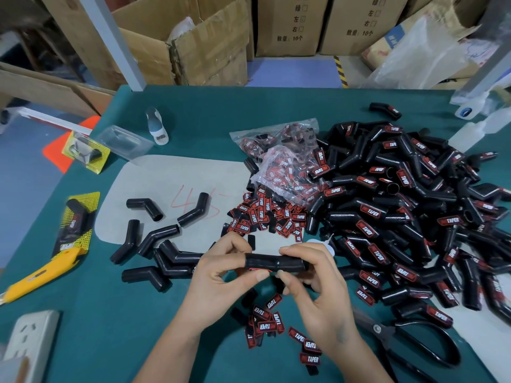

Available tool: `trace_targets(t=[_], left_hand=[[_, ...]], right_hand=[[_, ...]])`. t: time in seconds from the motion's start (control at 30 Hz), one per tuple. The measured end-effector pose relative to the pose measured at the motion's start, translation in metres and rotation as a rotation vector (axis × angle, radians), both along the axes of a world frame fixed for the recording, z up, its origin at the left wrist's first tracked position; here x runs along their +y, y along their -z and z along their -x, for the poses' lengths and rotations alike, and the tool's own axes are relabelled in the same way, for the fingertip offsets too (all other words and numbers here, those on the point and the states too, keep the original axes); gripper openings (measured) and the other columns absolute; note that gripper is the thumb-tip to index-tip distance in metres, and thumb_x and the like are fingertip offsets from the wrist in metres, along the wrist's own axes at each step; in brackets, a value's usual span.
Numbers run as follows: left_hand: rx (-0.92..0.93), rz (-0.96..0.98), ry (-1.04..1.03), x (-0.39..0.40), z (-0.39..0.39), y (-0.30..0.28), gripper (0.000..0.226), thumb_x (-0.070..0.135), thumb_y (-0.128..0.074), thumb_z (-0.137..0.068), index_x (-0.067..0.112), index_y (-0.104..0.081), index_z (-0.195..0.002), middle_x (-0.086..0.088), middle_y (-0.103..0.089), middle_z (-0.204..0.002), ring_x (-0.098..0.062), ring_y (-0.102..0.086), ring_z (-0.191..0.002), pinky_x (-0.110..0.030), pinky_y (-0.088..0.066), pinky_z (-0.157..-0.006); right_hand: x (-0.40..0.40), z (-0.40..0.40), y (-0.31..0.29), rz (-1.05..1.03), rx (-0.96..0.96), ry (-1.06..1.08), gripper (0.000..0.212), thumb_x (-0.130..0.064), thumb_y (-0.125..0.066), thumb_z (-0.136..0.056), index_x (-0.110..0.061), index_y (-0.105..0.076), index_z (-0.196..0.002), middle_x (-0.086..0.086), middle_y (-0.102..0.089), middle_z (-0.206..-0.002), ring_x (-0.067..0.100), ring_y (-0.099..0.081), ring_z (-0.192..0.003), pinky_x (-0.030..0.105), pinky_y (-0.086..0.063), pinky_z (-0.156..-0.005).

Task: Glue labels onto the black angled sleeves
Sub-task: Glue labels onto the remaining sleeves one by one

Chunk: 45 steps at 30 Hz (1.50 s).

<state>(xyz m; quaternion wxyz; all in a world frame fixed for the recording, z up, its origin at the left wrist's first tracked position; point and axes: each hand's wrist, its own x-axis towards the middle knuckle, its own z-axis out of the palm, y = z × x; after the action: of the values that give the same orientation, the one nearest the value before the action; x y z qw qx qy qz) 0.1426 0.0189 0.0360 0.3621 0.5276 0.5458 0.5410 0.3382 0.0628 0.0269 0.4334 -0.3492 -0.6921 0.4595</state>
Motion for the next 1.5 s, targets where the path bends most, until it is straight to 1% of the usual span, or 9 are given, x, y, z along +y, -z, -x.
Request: trace_targets(t=[0.13, 0.27, 0.43, 0.63, 0.77, 0.93, 1.27, 1.4, 1.5], left_hand=[[-0.02, 0.008, -0.009, 0.0006, -0.0026, 0.0015, 0.024, 0.048, -0.078, -0.09, 0.027, -0.085, -0.099, 0.003, -0.055, -0.087, -0.029, -0.054, -0.076, -0.046, -0.048, -0.066], [-0.018, 0.016, -0.004, 0.0009, -0.0062, 0.0004, 0.028, 0.05, -0.078, -0.09, 0.024, -0.084, -0.095, 0.006, -0.053, -0.086, -0.022, -0.053, -0.075, -0.037, -0.044, -0.067], [-0.028, 0.017, 0.008, 0.0003, -0.0071, -0.0018, 0.027, 0.051, -0.077, -0.09, 0.025, -0.084, -0.094, 0.001, -0.053, -0.086, -0.026, -0.053, -0.075, -0.044, -0.045, -0.068], [-0.007, 0.018, 0.064, 0.0002, -0.0043, -0.0046, 0.019, 0.047, -0.071, -0.096, 0.031, -0.082, -0.097, 0.003, -0.053, -0.09, -0.021, -0.053, -0.079, -0.036, -0.046, -0.071], [0.008, 0.014, 0.072, -0.0012, -0.0034, -0.0038, 0.022, 0.043, -0.07, -0.098, 0.024, -0.082, -0.097, -0.001, -0.052, -0.09, -0.025, -0.053, -0.08, -0.04, -0.046, -0.07], [0.028, 0.024, 0.091, -0.001, -0.0017, -0.0021, 0.014, 0.025, -0.069, -0.095, 0.019, -0.081, -0.099, -0.003, -0.053, -0.09, -0.027, -0.054, -0.08, -0.04, -0.045, -0.071], [0.039, 0.013, 0.101, -0.0007, -0.0008, -0.0015, 0.016, 0.02, -0.065, -0.097, 0.013, -0.079, -0.095, 0.004, -0.053, -0.093, -0.023, -0.053, -0.08, -0.032, -0.044, -0.072], [0.042, 0.008, 0.096, -0.0007, 0.0, 0.0008, 0.02, 0.019, -0.065, -0.097, 0.004, -0.079, -0.093, 0.003, -0.053, -0.093, -0.025, -0.053, -0.079, -0.035, -0.045, -0.07], [0.041, -0.002, 0.093, -0.0005, -0.0008, -0.0006, 0.018, 0.019, -0.064, -0.097, 0.011, -0.08, -0.096, 0.003, -0.053, -0.093, -0.023, -0.053, -0.08, -0.033, -0.046, -0.071]], right_hand=[[0.0003, 0.0016, -0.0013, 0.057, 0.018, -0.021, 0.039, -0.022, -0.072, -0.094, -0.038, -0.063, -0.128, -0.014, -0.056, -0.125, 0.024, -0.069, -0.107, 0.035, -0.062, -0.082], [-0.0008, 0.0048, -0.0015, 0.073, 0.038, -0.002, 0.037, -0.023, -0.073, -0.093, -0.041, -0.064, -0.125, -0.014, -0.058, -0.12, 0.025, -0.068, -0.106, 0.036, -0.062, -0.08], [-0.0004, 0.0036, -0.0008, 0.076, 0.043, 0.009, 0.034, -0.023, -0.072, -0.095, -0.039, -0.065, -0.124, -0.012, -0.059, -0.119, 0.026, -0.066, -0.108, 0.043, -0.063, -0.08], [0.0005, 0.0028, 0.0026, 0.127, 0.044, 0.022, 0.033, -0.026, -0.073, -0.094, -0.04, -0.066, -0.123, -0.012, -0.06, -0.119, 0.028, -0.068, -0.103, 0.054, -0.061, -0.079], [0.0003, 0.0019, 0.0025, 0.121, 0.043, 0.016, 0.032, -0.027, -0.073, -0.094, -0.04, -0.066, -0.123, -0.009, -0.06, -0.12, 0.028, -0.067, -0.105, 0.05, -0.062, -0.081], [0.0011, 0.0019, 0.0043, 0.144, 0.039, 0.015, 0.031, -0.029, -0.073, -0.094, -0.04, -0.066, -0.123, -0.009, -0.06, -0.12, 0.028, -0.068, -0.102, 0.051, -0.062, -0.081], [0.0016, 0.0032, 0.0021, 0.139, 0.051, 0.021, 0.03, -0.031, -0.074, -0.094, -0.038, -0.067, -0.122, -0.009, -0.06, -0.119, 0.029, -0.066, -0.108, 0.051, -0.061, -0.084], [0.0014, 0.0034, 0.001, 0.14, 0.055, 0.02, 0.03, -0.032, -0.074, -0.094, -0.039, -0.067, -0.122, -0.008, -0.06, -0.12, 0.029, -0.066, -0.109, 0.048, -0.062, -0.085], [0.002, 0.0039, 0.001, 0.147, 0.057, 0.02, 0.03, -0.031, -0.074, -0.094, -0.038, -0.067, -0.122, -0.009, -0.06, -0.119, 0.029, -0.066, -0.108, 0.049, -0.062, -0.084]])
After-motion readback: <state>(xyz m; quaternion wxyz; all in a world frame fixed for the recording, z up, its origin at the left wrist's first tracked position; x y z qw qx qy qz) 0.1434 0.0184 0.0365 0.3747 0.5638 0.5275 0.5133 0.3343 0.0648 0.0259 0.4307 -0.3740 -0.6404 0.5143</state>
